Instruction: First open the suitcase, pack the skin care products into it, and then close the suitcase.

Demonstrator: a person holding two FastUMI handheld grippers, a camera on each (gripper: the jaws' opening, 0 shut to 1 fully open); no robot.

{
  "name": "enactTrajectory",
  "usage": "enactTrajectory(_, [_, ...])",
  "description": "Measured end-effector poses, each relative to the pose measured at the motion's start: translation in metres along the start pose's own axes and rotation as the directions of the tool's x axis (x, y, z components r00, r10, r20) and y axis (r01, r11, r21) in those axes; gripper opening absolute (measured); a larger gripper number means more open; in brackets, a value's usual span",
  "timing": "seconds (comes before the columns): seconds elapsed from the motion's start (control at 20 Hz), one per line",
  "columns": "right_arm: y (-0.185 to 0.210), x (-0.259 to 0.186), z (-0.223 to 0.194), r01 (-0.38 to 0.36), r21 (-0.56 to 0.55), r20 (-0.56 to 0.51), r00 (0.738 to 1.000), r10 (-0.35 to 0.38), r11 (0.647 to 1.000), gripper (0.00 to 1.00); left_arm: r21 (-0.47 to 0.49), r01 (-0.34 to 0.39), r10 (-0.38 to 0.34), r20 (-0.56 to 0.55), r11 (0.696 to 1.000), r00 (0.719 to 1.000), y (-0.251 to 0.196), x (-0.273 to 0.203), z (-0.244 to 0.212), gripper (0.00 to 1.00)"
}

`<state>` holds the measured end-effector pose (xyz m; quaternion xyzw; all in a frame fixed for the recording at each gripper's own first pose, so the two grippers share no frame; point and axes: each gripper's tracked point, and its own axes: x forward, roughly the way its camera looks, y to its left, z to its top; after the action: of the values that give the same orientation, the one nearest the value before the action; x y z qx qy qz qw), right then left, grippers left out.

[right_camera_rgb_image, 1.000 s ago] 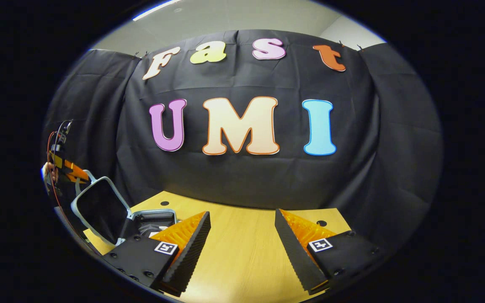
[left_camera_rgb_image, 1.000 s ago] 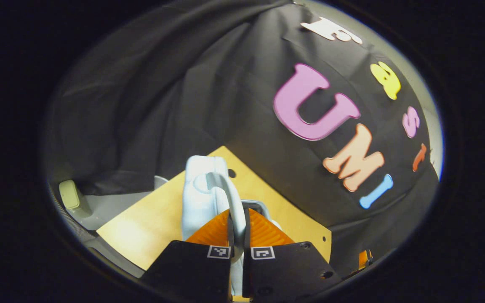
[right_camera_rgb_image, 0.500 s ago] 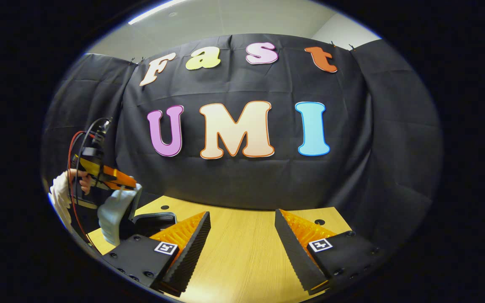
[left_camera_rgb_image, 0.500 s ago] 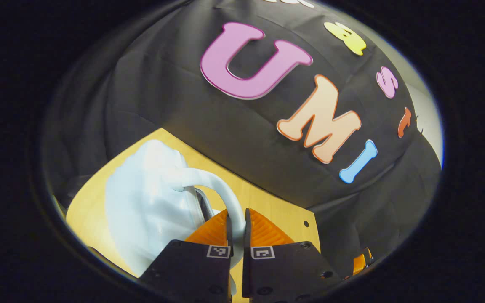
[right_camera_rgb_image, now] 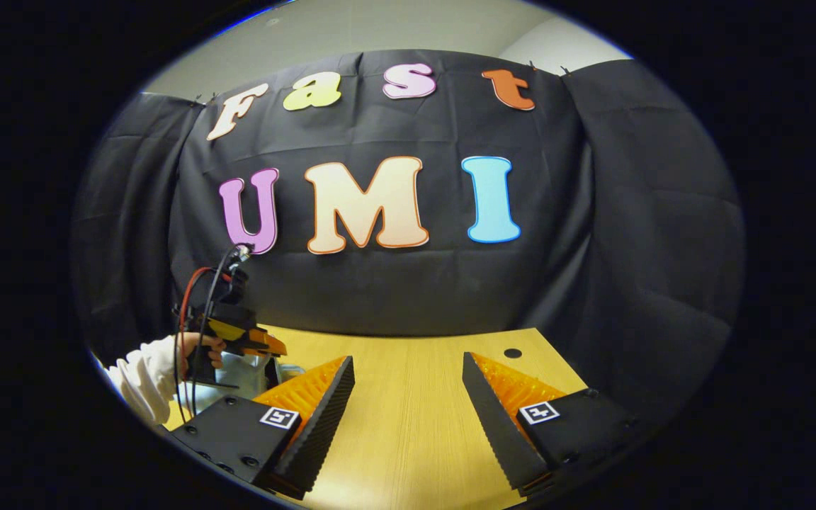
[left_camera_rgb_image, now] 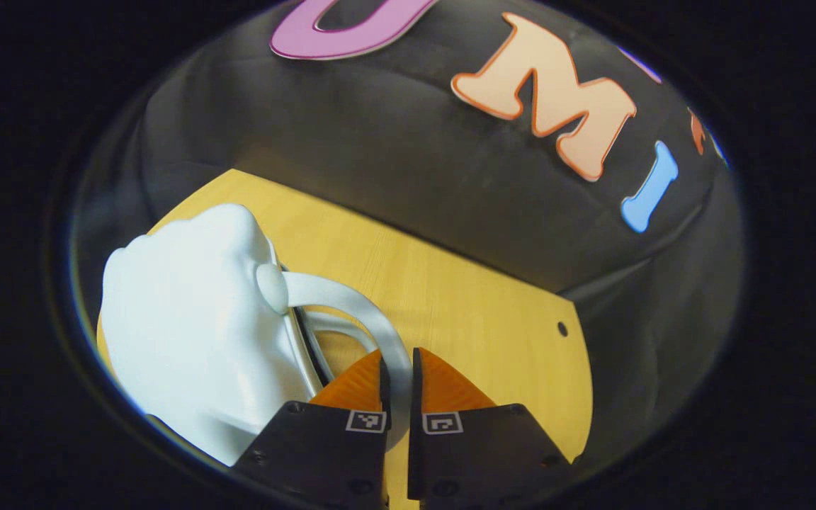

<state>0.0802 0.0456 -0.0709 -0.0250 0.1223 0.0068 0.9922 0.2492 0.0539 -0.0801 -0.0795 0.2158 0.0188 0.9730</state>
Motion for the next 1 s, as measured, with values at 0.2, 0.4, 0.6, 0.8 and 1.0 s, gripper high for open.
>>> enactTrajectory(0.2, [-0.007, -0.006, -0.012, 0.030, -0.015, -0.033, 0.999, -0.031, 0.999, 0.96, 0.040, -0.045, 0.049, -0.085, 0.998, 0.995, 0.007, 0.023, -0.022, 0.05])
enactTrajectory(0.4, [-0.001, -0.002, -0.013, 0.013, -0.001, -0.037, 0.999, -0.013, 1.000, 0.96, 0.089, -0.081, 0.089, -0.094, 0.993, 0.992, 0.012, 0.023, -0.020, 0.12])
enactTrajectory(0.6, [0.010, 0.002, -0.006, -0.026, -0.007, -0.023, 0.999, 0.026, 1.000, 0.96, 0.119, -0.069, 0.073, -0.029, 0.990, 0.997, 0.004, -0.012, -0.004, 0.73])
enactTrajectory(0.8, [0.023, 0.004, 0.007, -0.076, 0.000, 0.013, 0.997, 0.076, 0.997, 0.97, 0.152, -0.055, 0.046, 0.065, 0.987, 0.997, -0.014, -0.073, 0.013, 0.96])
enactTrajectory(1.0, [0.032, 0.000, 0.019, -0.117, 0.005, 0.060, 0.991, 0.116, 0.993, 0.96, 0.176, -0.031, -0.003, 0.191, 0.984, 0.982, -0.035, -0.143, 0.017, 0.95])
